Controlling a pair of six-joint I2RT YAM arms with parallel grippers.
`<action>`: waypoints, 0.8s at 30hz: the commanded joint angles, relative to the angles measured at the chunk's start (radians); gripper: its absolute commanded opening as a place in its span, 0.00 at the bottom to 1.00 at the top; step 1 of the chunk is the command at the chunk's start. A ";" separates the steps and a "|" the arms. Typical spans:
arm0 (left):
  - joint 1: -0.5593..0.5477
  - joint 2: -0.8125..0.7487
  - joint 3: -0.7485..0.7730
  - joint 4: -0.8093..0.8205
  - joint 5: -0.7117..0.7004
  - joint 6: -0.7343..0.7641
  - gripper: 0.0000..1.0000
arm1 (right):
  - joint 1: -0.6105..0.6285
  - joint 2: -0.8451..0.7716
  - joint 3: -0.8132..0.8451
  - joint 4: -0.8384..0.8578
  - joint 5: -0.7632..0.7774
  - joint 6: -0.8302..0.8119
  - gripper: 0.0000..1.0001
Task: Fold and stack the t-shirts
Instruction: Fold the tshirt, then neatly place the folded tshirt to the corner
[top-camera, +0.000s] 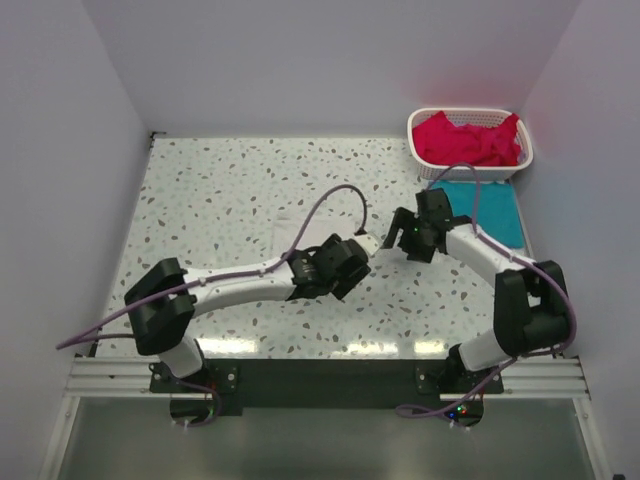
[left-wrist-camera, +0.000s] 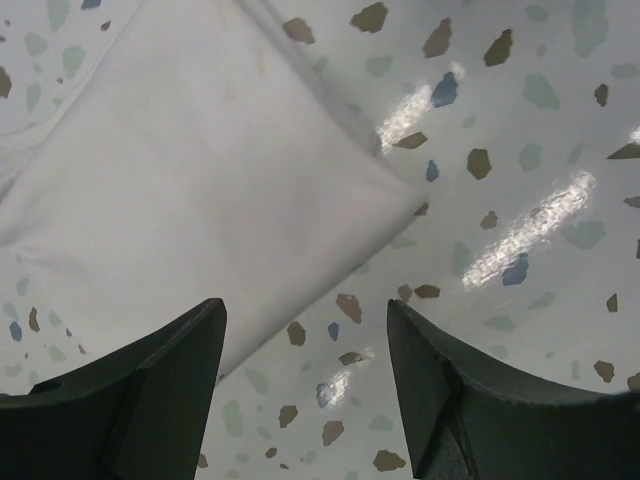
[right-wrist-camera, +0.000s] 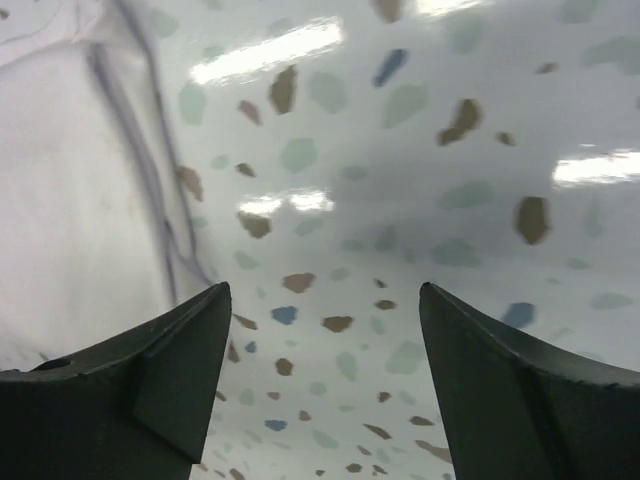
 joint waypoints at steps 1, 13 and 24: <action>-0.079 0.111 0.125 0.019 -0.102 0.105 0.70 | -0.074 -0.105 -0.076 -0.085 0.046 -0.055 0.81; -0.142 0.272 0.162 0.075 -0.130 0.185 0.59 | -0.111 -0.156 -0.201 -0.022 -0.056 -0.018 0.88; -0.137 0.344 0.107 0.150 -0.179 0.209 0.51 | -0.110 -0.124 -0.239 0.073 -0.143 0.023 0.88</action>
